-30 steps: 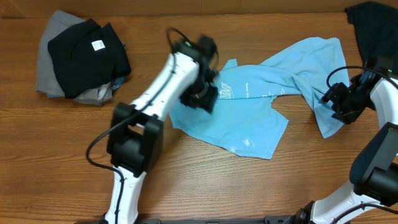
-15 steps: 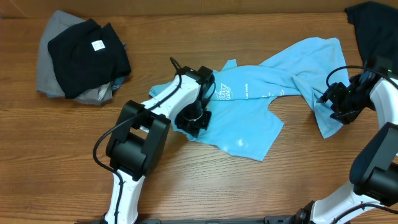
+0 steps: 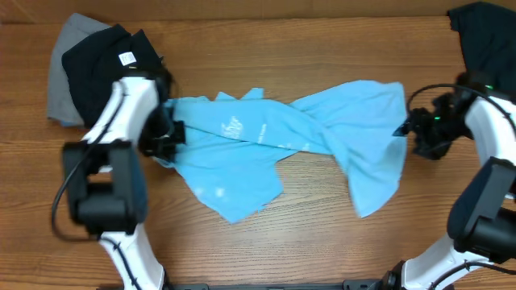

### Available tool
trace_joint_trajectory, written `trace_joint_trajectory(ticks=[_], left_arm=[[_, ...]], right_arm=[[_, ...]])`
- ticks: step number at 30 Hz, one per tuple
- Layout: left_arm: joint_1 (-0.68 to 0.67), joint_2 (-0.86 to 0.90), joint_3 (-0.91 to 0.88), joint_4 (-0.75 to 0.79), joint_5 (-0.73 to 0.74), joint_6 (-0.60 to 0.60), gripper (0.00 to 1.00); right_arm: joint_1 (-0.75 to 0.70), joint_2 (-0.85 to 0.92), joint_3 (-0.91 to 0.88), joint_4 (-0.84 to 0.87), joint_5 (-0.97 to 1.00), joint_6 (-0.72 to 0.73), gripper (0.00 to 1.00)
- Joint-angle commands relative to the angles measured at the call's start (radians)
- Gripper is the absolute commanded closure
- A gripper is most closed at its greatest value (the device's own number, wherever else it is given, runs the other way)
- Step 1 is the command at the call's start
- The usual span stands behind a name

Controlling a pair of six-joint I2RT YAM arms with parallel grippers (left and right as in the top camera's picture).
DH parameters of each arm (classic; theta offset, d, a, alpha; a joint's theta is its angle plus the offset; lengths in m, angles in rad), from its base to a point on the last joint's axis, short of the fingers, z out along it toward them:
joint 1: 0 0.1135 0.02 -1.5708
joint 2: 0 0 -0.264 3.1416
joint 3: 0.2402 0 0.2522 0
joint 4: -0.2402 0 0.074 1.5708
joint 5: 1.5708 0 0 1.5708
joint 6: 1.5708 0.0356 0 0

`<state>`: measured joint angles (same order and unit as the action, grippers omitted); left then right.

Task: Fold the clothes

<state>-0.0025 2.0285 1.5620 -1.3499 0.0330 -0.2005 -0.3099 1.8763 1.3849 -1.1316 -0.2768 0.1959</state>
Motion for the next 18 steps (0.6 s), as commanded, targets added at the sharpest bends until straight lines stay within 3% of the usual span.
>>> trace_joint_trajectory(ticks=[1,6,12,18], left_arm=[[0.016,-0.102,-0.001,-0.012,-0.015,0.052,0.96],[0.030,-0.138,-0.001,-0.009,-0.034,0.051,0.96],[0.031,-0.138,-0.002,-0.004,-0.042,0.051,0.96],[0.030,-0.138,-0.002,-0.008,-0.041,0.051,0.82]], right_arm=[[0.076,-0.013,-0.052,-0.031,0.095,-0.032,0.37],[0.187,-0.013,-0.145,-0.094,0.085,-0.048,0.44],[0.306,-0.013,-0.215,-0.093,-0.013,-0.097,0.44],[0.444,-0.013,-0.306,-0.011,0.032,0.004,0.43]])
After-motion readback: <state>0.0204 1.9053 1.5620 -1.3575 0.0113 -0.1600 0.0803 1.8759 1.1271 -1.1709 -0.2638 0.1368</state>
